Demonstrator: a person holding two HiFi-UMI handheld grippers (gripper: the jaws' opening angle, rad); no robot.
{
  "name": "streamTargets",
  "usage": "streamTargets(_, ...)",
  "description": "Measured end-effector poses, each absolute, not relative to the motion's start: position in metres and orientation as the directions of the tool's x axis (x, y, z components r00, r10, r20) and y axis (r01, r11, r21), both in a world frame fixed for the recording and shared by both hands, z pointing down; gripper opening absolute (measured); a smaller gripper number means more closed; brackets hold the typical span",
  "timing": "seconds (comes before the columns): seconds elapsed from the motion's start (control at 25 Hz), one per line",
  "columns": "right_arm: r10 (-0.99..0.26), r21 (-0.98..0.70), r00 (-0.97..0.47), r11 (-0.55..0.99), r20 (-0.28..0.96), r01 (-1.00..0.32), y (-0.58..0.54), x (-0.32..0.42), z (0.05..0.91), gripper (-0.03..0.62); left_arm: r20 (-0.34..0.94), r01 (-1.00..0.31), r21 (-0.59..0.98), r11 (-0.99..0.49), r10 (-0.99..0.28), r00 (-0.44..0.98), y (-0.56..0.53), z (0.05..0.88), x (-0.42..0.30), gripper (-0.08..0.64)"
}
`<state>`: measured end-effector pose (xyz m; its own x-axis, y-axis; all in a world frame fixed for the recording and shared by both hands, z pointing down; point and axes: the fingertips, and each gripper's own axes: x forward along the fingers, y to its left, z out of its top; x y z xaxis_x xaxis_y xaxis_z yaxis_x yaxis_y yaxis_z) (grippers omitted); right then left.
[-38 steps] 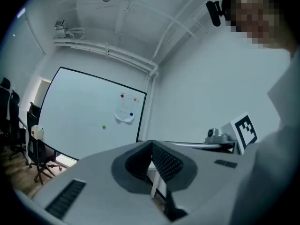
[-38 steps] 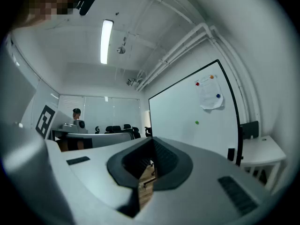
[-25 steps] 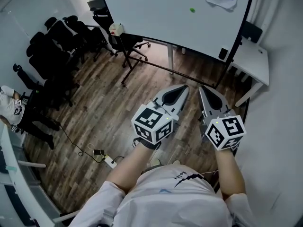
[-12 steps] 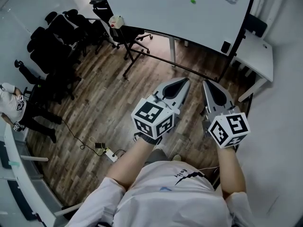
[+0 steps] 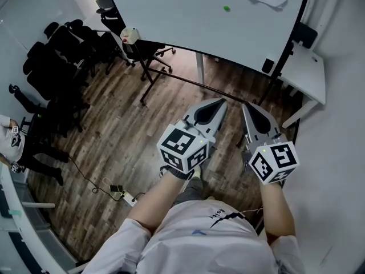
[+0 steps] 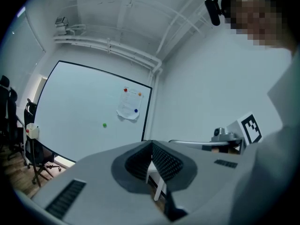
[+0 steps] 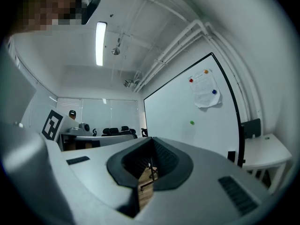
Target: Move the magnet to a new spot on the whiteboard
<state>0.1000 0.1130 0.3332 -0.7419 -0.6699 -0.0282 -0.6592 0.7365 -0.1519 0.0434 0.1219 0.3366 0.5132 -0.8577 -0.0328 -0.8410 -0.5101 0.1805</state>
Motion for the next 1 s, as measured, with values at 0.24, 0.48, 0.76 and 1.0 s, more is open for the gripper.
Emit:
streamTargets(0.24, -0.694, -0.143, -0.72, 0.714, -0.017, -0.685, 0.05, 0.077, 0.335, 0.014, -0.045, -0.824, 0.178, -0.537, -0.841, 0.538, 0.056, 0.335, 0.022, 0.011)
streamTargets(0.48, -0.728, -0.141, -0.685, 0.679, -0.01, -0.72, -0.008, 0.049, 0.334, 0.014, -0.047, -0.8, 0.17, -0.576, -0.815, 0.577, -0.006, 0.333, -0.005, 0.011)
streamTargets(0.76, -0.774, -0.141, -0.633, 0.628, -0.016, -0.765, -0.061, 0.027, 0.331, 0.014, -0.053, -0.761, 0.154, -0.631, -0.774, 0.631, -0.06, 0.33, -0.026, 0.011)
streamTargets(1.0, -0.801, -0.135, -0.598, 0.594, -0.012, -0.793, -0.089, 0.029, 0.33, 0.014, -0.053, -0.736, 0.172, -0.654, -0.753, 0.656, -0.088, 0.335, -0.027, 0.011)
